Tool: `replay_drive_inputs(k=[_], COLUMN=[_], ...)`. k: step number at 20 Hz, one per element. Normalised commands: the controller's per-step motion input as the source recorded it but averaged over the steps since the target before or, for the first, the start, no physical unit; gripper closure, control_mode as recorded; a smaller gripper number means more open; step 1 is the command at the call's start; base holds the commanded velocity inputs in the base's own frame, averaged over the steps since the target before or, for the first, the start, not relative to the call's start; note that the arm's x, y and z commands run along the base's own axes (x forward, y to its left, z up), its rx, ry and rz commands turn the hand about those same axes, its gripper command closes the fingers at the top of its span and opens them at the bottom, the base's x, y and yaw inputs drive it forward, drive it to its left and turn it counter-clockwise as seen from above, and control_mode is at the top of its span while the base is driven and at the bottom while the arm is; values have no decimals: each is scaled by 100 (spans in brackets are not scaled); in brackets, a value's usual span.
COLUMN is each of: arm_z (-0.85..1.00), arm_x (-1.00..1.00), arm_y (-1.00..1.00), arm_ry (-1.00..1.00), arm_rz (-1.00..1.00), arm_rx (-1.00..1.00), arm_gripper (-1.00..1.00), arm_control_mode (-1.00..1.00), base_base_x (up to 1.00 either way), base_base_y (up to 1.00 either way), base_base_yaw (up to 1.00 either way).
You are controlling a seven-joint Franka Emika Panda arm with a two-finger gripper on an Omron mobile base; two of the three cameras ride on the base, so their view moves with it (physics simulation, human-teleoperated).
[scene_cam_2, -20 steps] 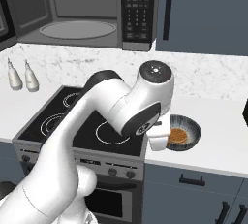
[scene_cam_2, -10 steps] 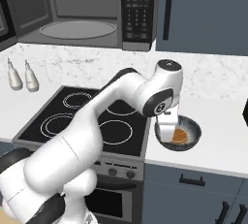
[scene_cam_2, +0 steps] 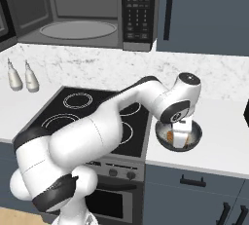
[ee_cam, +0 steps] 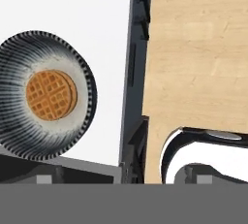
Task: Open the microwave, place the bowl with waffle inside the microwave, then close the microwave door and turn it on.
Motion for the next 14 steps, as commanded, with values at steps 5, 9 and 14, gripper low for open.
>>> replay_drive_inputs(k=[5, 9, 14], arm_z=[-49, -28, -40], arm_x=[17, 33, 29], arm_y=[-23, -1, 0], arm_ry=[0, 0, 0], arm_rz=[0, 0, 0], arm_rx=[7, 5, 2], arm_gripper=[-100, -100, -100], arm_control_mode=[-100, -100, -100], base_base_x=[0, 0, 0], base_base_y=[0, 0, 0], base_base_yaw=[0, 0, 0])
